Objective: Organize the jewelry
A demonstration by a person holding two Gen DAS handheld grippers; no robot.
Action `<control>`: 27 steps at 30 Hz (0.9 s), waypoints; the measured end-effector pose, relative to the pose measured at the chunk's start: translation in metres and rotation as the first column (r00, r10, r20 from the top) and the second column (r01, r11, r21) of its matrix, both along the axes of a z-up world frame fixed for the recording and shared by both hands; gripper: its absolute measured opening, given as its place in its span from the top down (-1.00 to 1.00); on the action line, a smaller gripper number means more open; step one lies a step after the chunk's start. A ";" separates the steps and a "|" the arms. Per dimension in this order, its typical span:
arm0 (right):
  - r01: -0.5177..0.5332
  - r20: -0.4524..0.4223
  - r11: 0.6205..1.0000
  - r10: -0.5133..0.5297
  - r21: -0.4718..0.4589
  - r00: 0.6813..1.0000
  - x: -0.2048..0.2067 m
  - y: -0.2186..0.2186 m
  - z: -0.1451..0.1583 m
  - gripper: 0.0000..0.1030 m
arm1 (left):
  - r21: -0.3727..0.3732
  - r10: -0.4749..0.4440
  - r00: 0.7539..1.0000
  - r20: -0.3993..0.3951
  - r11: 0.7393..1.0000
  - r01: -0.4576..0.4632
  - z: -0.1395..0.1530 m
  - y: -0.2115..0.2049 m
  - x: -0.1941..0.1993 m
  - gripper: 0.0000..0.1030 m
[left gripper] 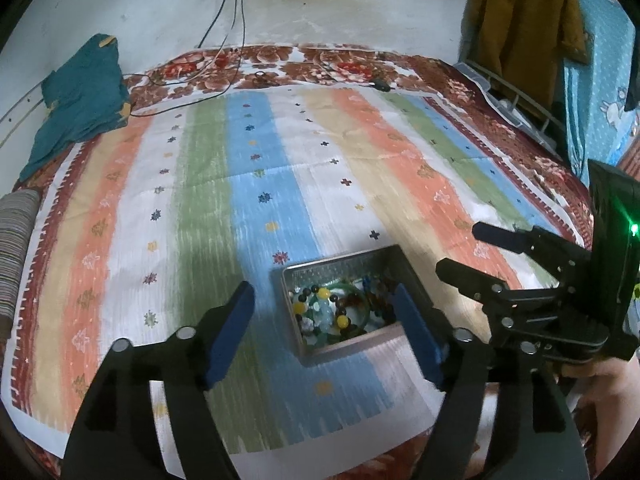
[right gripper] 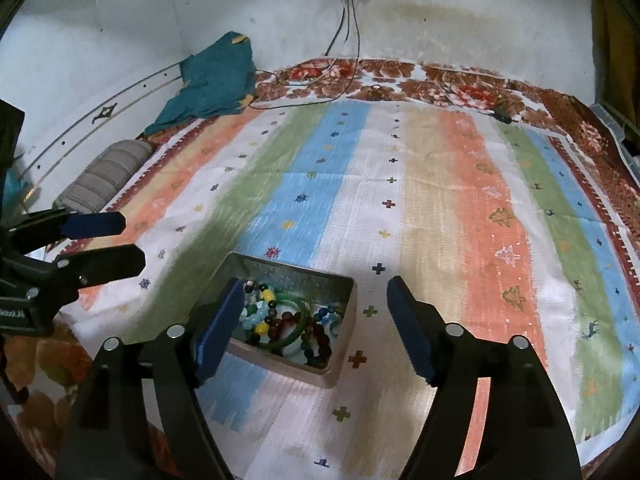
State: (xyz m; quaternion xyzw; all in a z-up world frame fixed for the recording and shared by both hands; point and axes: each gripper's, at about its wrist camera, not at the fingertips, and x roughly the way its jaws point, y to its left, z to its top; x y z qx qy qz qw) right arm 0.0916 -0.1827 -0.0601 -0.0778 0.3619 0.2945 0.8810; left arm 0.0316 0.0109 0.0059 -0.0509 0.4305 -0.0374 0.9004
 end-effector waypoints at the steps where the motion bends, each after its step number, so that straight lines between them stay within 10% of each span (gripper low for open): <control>1: -0.003 0.001 1.000 0.003 0.000 1.000 -0.002 -0.001 0.001 -0.52 | 0.006 -0.004 1.000 0.000 1.000 0.004 -0.001 -0.001 -0.003 -0.55; 9: -0.008 0.023 1.000 0.008 0.020 1.000 -0.016 -0.011 0.007 -0.67 | 0.025 0.009 1.000 0.022 1.000 -0.009 -0.001 -0.002 -0.012 -0.89; 27: -0.004 0.032 0.999 0.003 0.052 0.999 -0.034 -0.027 0.011 -0.80 | 0.099 -0.010 0.998 0.058 0.995 0.004 0.000 -0.015 -0.026 -0.89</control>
